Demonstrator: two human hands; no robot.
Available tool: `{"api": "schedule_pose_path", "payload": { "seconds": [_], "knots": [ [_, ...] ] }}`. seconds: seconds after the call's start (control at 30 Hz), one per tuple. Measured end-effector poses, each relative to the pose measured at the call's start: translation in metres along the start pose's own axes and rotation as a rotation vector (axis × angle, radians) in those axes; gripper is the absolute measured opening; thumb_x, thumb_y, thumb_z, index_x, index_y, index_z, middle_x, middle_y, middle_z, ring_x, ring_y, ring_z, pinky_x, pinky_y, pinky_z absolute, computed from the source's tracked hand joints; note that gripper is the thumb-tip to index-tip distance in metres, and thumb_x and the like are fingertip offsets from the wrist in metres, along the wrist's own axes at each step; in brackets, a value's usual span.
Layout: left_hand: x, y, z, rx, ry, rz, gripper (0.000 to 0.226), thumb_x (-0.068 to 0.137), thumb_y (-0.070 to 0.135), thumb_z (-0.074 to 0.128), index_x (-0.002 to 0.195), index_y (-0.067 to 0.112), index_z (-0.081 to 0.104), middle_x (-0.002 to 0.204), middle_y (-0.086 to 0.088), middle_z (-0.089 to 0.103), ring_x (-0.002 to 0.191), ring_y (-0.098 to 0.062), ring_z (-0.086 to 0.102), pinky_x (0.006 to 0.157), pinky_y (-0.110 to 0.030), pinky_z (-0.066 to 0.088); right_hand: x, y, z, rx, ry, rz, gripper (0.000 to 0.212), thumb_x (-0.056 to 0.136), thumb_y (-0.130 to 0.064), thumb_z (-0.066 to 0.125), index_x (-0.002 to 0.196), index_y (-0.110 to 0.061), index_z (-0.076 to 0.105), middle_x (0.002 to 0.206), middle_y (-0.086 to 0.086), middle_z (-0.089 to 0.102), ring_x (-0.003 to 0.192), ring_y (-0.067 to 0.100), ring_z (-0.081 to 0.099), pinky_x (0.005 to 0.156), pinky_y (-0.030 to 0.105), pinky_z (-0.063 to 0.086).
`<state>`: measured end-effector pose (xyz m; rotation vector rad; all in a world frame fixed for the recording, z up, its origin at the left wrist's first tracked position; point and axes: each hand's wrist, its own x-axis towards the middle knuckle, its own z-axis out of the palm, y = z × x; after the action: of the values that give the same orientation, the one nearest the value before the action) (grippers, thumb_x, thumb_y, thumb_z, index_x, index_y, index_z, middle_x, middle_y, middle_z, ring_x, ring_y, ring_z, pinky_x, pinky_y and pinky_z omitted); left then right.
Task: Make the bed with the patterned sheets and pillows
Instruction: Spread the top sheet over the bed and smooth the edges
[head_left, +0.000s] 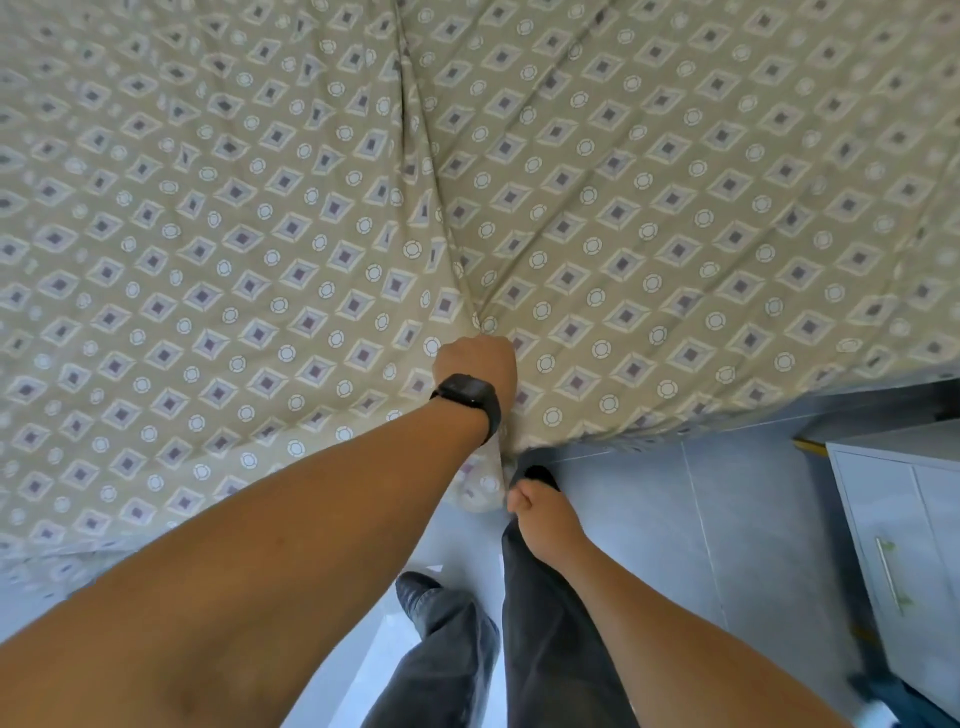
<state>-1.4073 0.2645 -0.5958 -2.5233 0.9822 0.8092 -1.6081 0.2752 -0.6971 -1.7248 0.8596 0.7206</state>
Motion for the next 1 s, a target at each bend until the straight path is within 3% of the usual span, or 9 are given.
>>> {"api": "schedule_pose_path", "payload": {
  "seconds": [0.07,0.13,0.2,0.27,0.4,0.5,0.6,0.8,1.0],
  "knots": [
    [0.005,-0.01,0.003,-0.175,-0.047,-0.041,0.017,0.098,0.013,0.047,0.084,0.012,0.057,0.092,-0.01,0.065,0.071,-0.026,0.054,0.064,-0.032,0.042,-0.002,0.001,0.002,0.032,0.063,0.001,0.025,0.105,-0.025,0.044,0.091,-0.014,0.062,0.098,0.006,0.059,0.089,0.023,0.057,0.074,0.026,0.046],
    [0.009,-0.02,0.007,-0.441,-0.107,-0.071,0.028,0.096,0.022,0.053,0.07,0.012,0.049,0.074,-0.007,0.059,0.064,-0.025,0.052,0.057,-0.03,0.039,-0.003,-0.019,0.0,0.327,0.131,-0.031,0.01,0.1,-0.029,0.056,0.103,-0.023,0.063,0.109,0.0,0.056,0.094,0.015,0.057,0.07,0.011,0.042],
    [-0.001,-0.023,0.01,-0.779,-0.182,-0.017,0.038,0.092,0.019,0.058,0.059,0.011,0.041,0.059,-0.007,0.045,0.056,-0.023,0.042,0.054,-0.03,0.034,0.006,-0.045,0.002,0.513,0.097,-0.129,0.034,0.09,-0.036,0.07,0.12,-0.031,0.058,0.119,-0.006,0.053,0.106,0.008,0.057,0.082,0.012,0.047],
    [-0.016,-0.012,0.014,-0.96,-0.22,0.065,0.04,0.088,0.016,0.058,0.057,0.013,0.034,0.053,-0.008,0.035,0.052,-0.022,0.034,0.054,-0.033,0.031,0.018,-0.057,0.009,0.473,0.135,-0.157,0.034,0.085,-0.036,0.073,0.115,-0.032,0.056,0.107,-0.007,0.06,0.097,0.008,0.06,0.082,0.025,0.053],
    [-0.01,-0.007,0.035,-0.905,-0.011,-0.138,0.037,0.091,0.027,0.053,0.059,0.017,0.039,0.058,-0.001,0.05,0.057,-0.023,0.048,0.054,-0.031,0.035,0.036,-0.065,0.017,0.255,0.303,-0.065,0.007,0.095,-0.027,0.058,0.097,-0.023,0.054,0.094,0.001,0.06,0.08,0.02,0.06,0.071,0.043,0.054],
    [0.009,-0.028,0.05,-0.748,0.009,-0.275,0.022,0.095,0.037,0.051,0.089,0.016,0.055,0.086,-0.002,0.063,0.077,-0.026,0.057,0.064,-0.035,0.041,0.045,-0.065,0.018,0.179,0.291,-0.038,0.021,0.095,-0.041,0.058,0.088,-0.021,0.057,0.091,0.001,0.062,0.084,0.024,0.063,0.074,0.046,0.057],
    [0.018,-0.043,0.066,-0.606,-0.083,-0.279,0.028,0.093,0.039,0.056,0.106,0.014,0.052,0.101,-0.008,0.062,0.084,-0.031,0.056,0.07,-0.037,0.043,0.038,-0.052,0.016,0.17,0.288,-0.087,0.032,0.101,-0.038,0.055,0.077,-0.019,0.047,0.085,0.0,0.053,0.084,0.024,0.053,0.073,0.036,0.044],
    [0.008,-0.032,0.071,-0.817,-0.136,-0.307,0.054,0.09,0.067,0.052,0.103,0.015,0.05,0.092,-0.004,0.062,0.082,-0.026,0.056,0.07,-0.036,0.041,-0.007,-0.038,0.009,0.217,0.31,-0.235,0.032,0.105,-0.028,0.049,0.075,-0.019,0.046,0.072,-0.008,0.044,0.075,0.007,0.043,0.065,0.018,0.034],
    [0.009,-0.017,0.068,-0.709,-0.223,-0.23,0.03,0.099,0.033,0.046,0.076,0.014,0.048,0.092,-0.013,0.062,0.071,-0.024,0.052,0.064,-0.033,0.038,-0.005,-0.03,0.008,0.362,0.125,-0.086,0.028,0.102,-0.028,0.055,0.08,-0.02,0.039,0.067,-0.001,0.045,0.059,0.009,0.042,0.055,0.021,0.036]
  ]
}}
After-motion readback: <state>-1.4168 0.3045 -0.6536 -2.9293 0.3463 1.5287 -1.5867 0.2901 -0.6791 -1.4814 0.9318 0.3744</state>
